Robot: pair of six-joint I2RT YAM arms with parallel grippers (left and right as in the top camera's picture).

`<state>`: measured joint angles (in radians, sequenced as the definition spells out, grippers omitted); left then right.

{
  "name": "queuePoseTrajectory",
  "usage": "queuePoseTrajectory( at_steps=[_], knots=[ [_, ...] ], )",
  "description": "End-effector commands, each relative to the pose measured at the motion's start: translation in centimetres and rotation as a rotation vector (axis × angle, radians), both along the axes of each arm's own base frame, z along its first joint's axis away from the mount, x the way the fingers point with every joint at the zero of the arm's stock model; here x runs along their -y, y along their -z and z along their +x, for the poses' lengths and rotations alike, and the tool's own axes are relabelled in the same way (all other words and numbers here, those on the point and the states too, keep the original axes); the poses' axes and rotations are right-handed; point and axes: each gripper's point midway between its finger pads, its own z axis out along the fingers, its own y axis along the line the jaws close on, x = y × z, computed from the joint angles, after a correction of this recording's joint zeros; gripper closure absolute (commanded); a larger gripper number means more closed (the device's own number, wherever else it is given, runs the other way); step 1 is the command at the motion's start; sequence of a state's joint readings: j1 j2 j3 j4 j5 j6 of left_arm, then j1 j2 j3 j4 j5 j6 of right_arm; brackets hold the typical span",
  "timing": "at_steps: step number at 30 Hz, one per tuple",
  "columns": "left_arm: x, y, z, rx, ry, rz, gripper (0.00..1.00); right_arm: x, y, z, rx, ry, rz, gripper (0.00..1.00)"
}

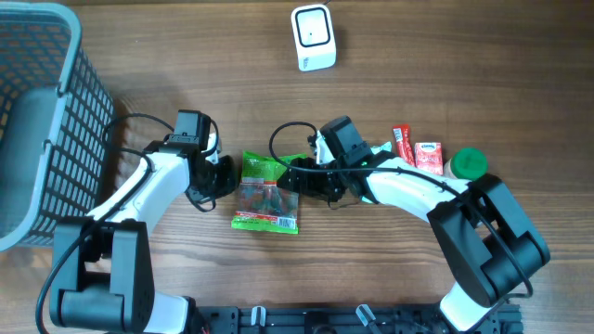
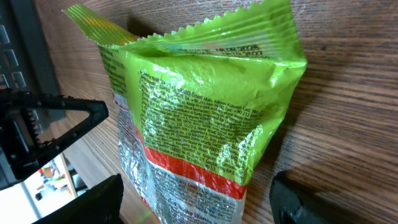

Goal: Scan the item barcode

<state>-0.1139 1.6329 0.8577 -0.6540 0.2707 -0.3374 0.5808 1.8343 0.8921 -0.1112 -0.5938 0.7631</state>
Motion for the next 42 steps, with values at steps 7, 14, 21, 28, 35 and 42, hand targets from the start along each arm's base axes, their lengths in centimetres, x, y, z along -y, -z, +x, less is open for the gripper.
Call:
queuePoseTrajectory(
  at_steps=[7, 14, 21, 28, 35, 42],
  knots=[
    [0.8, 0.0, -0.2, 0.020, 0.031, -0.038, 0.96, 1.7, 2.7, -1.0, -0.039, 0.029, -0.095, 0.24],
    [0.4, 1.9, -1.1, 0.035, 0.016, -0.020, 0.96, 1.7, 2.7, -1.0, -0.039, 0.029, -0.095, 0.24],
    [0.3, 2.8, -1.9, 0.030, 0.017, -0.019, 0.96, 1.7, 2.9, -1.1, -0.039, 0.037, -0.088, 0.28],
    [-1.4, 1.4, -0.3, 0.042, -0.017, 0.031, 0.96, 1.8, 3.0, -1.0, -0.039, 0.047, -0.090, 0.28],
    [-1.5, -0.2, 0.9, 0.055, -0.030, 0.017, 0.96, 1.8, 3.0, -1.0, -0.039, 0.046, -0.090, 0.28],
    [-0.2, -0.6, 0.8, 0.054, -0.014, -0.056, 0.96, 1.8, 3.0, -0.9, -0.034, 0.048, -0.091, 0.28]
  ],
)
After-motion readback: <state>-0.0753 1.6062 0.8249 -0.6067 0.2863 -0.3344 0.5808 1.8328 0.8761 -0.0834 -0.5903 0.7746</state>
